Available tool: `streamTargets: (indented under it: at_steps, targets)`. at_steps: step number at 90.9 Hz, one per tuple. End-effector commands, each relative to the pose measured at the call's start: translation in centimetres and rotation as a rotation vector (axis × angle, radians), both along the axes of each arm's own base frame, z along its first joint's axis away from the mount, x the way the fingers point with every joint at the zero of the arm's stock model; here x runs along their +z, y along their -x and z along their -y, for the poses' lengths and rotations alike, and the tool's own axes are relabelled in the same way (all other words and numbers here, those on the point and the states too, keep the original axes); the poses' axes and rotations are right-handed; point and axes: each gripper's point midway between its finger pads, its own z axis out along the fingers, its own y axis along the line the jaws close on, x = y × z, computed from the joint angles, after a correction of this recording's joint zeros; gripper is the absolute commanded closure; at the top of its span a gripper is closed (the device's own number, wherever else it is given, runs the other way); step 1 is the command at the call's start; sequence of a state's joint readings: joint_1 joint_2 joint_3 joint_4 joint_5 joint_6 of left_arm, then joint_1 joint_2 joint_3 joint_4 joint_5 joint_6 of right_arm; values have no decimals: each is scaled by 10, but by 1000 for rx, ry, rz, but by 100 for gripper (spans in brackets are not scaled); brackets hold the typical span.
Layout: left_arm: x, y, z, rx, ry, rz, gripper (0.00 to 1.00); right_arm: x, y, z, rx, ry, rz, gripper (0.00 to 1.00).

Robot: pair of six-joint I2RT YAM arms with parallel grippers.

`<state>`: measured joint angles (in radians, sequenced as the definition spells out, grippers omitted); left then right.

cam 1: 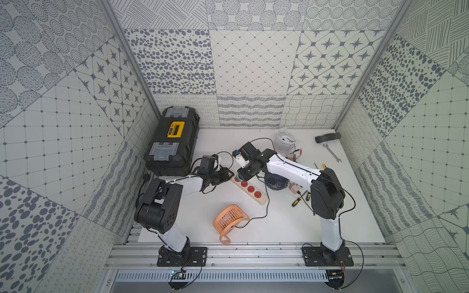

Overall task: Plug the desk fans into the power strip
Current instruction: Insert the plug into the socket.

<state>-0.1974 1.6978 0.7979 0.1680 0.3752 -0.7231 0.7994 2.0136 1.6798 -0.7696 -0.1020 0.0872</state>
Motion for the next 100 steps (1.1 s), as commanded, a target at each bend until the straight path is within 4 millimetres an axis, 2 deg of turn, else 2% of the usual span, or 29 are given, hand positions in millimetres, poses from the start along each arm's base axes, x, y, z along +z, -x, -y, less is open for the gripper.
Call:
streamTargets:
  at_steps: [1,25,54,84,100]
  targets:
    - [11,-22,-12,11,-77,93,49,7,-8,-16,-1,-44,24,80]
    - [4,-41,-8,-5,-69,95,47,-1,-7,-20,5,-34,12,80]
    - [-10,-41,3,-55,-27,68,47,-17,-8,-12,-2,22,11,79]
    - [-8,-30,27,-120,158,77,59,-31,-12,6,-3,133,39,79]
    - [-4,-25,42,-150,263,84,66,-34,-7,11,-1,167,19,79]
